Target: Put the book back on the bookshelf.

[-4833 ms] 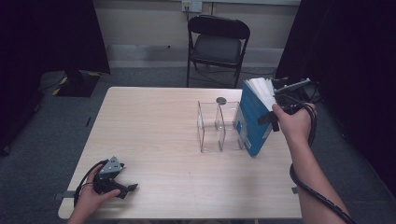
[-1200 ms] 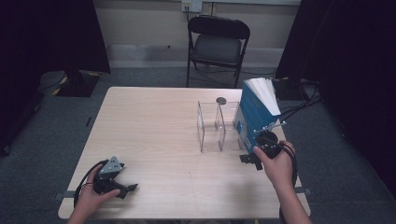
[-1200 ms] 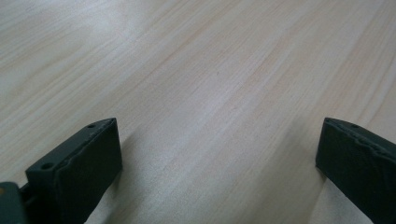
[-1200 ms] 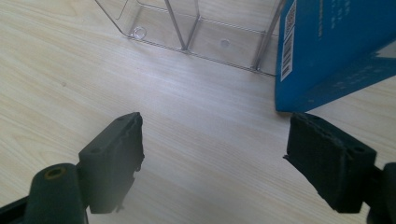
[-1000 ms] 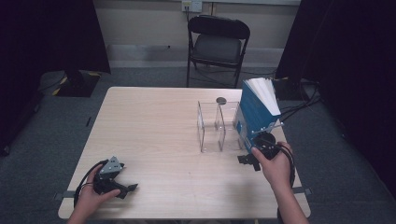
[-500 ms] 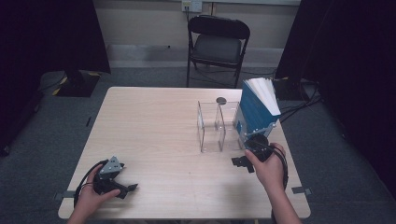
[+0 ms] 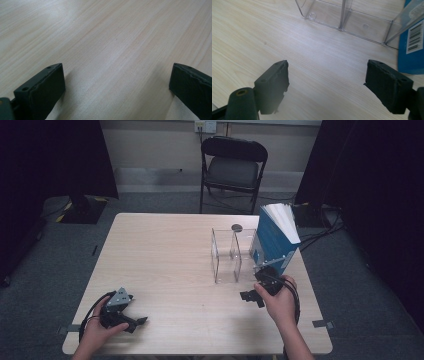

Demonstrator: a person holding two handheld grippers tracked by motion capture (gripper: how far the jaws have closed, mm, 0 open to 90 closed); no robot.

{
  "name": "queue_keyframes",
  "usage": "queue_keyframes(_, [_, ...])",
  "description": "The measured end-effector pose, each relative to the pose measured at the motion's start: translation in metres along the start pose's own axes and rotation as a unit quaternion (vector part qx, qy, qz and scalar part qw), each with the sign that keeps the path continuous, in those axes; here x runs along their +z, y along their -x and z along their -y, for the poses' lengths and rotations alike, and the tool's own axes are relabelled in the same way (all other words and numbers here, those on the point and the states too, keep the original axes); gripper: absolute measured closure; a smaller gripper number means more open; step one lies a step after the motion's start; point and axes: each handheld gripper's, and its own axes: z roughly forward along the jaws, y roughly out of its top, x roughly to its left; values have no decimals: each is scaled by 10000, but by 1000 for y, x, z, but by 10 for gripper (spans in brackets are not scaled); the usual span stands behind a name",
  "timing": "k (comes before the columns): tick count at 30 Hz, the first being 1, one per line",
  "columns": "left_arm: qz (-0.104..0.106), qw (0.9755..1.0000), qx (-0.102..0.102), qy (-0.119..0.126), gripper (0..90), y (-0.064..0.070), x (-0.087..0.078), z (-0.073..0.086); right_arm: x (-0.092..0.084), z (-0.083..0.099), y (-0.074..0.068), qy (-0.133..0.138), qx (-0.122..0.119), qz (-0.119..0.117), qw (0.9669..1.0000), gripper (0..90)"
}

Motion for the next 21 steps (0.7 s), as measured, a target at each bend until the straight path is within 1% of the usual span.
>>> queue_keyframes(1, [0, 10000, -8, 4, 0, 0, 0, 0, 2, 0, -3, -11, -15, -21, 10000, 184])
queue_keyframes(5, [0, 10000, -2, -3, 0, 0, 0, 0, 5, -1, -6, -36, -40, -5, 10000, 185])
queue_keyframes(6, [0, 10000, -6, 2, 0, 0, 0, 0, 6, -1, -6, -32, -77, -19, 10000, 185])
queue_keyframes(9, [-1, 10000, -8, 6, 0, 0, 0, 0, 10, 0, -9, -15, -19, -101, 9999, 186])
queue_keyframes(13, [-1, 10000, -12, 17, 0, 0, 0, 0, 13, 0, -11, -3, -21, -141, 9999, 188])
queue_keyframes(15, [-1, 10000, -6, 15, 0, 0, 0, 0, 16, 1, -13, -11, 3, -211, 9998, 189])
queue_keyframes(21, [0, 10000, -13, 10, 0, 0, 0, 0, 23, 2, -18, -3, 23, -304, 9995, 192])
